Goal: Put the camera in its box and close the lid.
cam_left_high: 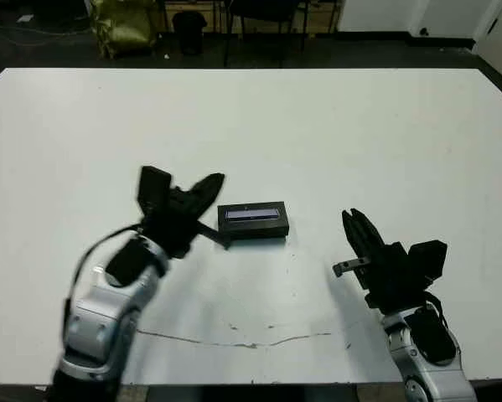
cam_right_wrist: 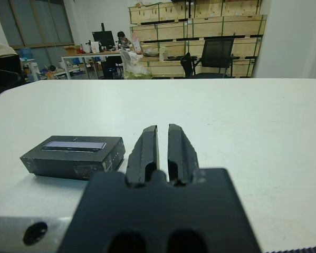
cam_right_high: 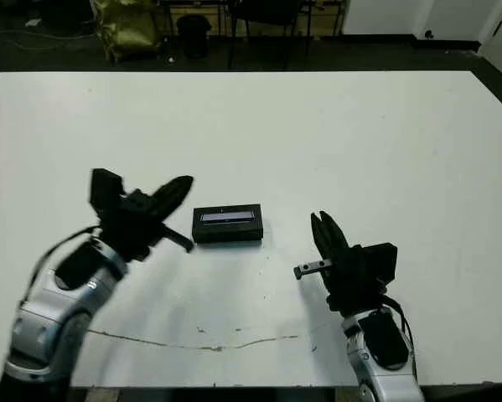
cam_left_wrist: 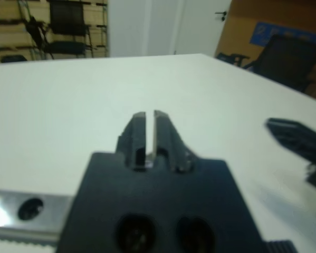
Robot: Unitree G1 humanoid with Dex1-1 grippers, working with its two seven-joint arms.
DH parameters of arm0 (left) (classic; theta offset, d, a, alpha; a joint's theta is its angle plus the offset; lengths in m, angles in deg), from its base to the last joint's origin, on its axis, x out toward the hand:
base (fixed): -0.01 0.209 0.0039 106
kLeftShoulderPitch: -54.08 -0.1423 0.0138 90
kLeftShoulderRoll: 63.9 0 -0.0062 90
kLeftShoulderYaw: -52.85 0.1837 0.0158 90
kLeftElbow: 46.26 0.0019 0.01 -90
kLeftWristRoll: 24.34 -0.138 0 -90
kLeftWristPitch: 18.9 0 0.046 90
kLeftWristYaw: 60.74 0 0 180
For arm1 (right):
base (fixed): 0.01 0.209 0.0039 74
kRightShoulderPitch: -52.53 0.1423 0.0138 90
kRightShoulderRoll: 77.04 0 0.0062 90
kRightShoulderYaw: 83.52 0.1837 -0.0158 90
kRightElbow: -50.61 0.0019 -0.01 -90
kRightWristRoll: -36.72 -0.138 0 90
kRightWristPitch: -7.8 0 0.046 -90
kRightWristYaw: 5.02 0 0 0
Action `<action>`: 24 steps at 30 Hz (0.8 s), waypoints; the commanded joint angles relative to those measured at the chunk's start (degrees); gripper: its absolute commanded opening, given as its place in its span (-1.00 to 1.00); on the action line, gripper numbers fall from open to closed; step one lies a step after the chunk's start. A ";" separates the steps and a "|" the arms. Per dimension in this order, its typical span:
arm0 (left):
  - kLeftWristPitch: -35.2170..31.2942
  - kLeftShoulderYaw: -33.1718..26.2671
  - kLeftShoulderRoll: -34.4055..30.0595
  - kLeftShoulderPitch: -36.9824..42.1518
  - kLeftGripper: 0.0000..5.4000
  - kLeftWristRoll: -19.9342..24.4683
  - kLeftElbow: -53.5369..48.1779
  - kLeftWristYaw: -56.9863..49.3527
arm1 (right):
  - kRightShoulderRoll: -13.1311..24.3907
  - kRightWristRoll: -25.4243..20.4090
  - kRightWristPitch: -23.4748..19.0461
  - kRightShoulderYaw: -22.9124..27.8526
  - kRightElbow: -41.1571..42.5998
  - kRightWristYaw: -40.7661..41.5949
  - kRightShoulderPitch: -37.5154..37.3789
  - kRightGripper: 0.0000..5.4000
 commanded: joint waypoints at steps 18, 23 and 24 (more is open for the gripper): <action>20.05 9.79 14.44 0.38 -0.98 -9.02 32.02 -17.93 | 0.45 -0.83 -2.09 0.33 0.75 -0.40 -2.06 -1.00; 22.63 9.82 15.23 -0.87 -0.98 -8.80 36.13 -22.12 | 0.47 -0.90 -0.08 0.39 -0.55 0.69 -1.82 -1.00; 22.40 10.05 15.16 -1.26 -0.98 -8.74 36.22 -22.70 | 0.53 -1.08 0.02 0.43 -0.72 0.96 -1.74 -1.00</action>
